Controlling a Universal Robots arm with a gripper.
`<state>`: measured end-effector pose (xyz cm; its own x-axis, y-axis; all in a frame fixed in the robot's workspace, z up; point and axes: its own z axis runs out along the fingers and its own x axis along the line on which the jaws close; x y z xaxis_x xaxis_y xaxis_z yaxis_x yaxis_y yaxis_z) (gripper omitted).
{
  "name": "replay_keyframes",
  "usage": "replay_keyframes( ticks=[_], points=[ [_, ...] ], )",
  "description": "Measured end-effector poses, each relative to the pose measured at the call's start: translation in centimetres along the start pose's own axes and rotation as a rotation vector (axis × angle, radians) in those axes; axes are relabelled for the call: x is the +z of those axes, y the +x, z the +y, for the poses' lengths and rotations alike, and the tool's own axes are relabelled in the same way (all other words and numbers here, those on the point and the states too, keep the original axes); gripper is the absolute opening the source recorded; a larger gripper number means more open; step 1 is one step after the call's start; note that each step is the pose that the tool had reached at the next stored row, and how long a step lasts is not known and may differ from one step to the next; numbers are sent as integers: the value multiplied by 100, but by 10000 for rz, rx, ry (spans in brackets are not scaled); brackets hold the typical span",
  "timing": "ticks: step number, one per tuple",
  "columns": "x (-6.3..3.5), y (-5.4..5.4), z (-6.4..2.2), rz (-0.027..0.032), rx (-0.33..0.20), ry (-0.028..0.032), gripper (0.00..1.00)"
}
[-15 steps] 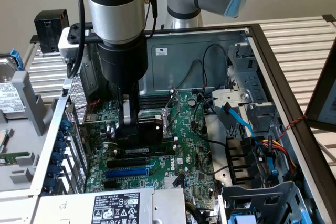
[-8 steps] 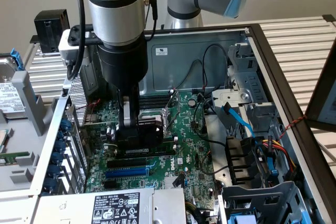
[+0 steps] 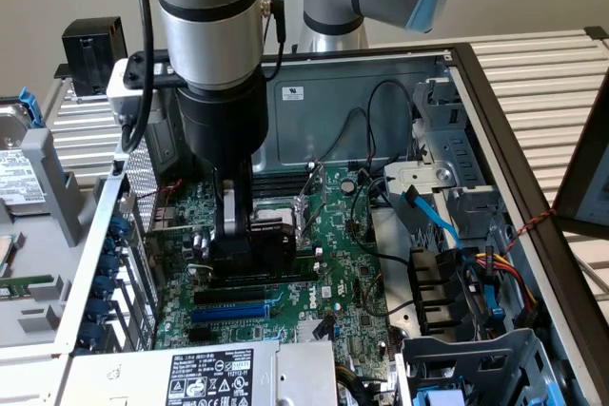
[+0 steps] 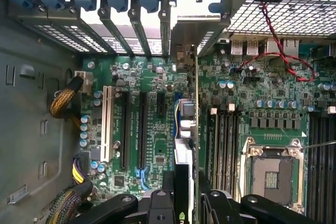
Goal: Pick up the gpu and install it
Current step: 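Insert the gpu into the slot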
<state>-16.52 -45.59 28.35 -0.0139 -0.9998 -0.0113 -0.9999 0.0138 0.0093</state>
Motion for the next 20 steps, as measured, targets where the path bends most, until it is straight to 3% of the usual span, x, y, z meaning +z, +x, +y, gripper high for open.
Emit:
replay_keyframes(
  ticks=[20],
  points=[
    [168,62,65,-5,534,6,27]
  ],
)
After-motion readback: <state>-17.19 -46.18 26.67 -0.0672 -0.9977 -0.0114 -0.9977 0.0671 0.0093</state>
